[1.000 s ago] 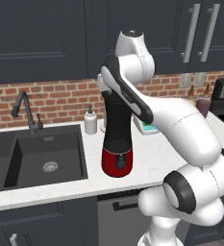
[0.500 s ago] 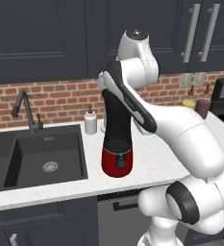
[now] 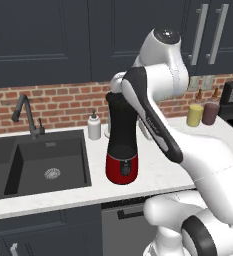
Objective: Close the lid blender by securely placing the lid on top.
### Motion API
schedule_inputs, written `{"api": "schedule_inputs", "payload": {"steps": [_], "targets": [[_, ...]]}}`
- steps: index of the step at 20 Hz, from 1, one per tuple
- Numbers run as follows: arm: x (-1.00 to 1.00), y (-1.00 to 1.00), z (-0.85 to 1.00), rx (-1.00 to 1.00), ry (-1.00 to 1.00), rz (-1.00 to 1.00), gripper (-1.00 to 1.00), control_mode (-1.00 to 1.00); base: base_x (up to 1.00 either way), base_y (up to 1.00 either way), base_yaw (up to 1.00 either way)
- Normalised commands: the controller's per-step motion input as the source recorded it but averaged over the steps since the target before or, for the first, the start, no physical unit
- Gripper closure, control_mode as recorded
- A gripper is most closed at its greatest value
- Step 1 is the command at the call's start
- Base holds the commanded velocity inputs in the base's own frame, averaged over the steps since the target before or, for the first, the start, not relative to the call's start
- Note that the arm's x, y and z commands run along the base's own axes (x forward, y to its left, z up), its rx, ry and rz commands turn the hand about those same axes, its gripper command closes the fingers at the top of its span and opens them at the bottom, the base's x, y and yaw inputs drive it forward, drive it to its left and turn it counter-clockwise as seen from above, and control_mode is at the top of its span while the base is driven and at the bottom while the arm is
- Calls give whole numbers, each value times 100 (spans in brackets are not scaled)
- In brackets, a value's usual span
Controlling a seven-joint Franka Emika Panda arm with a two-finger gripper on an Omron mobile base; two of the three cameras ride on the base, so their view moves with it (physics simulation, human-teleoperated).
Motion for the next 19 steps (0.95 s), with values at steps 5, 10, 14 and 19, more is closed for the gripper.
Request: {"api": "schedule_inputs", "payload": {"steps": [5, 10, 14, 19], "targets": [[-69, -72, 0, 7, -9, 0, -100, -100, 0, 0, 0], [-53, -98, -3, 6, -7, 0, -100, -100, 0, 0, 0], [-41, -99, -12, 5, -4, 0, -100, -100, 0, 0, 0], [-20, -80, -25, 1, -2, 0, -100, -100, 0, 0, 0]]}}
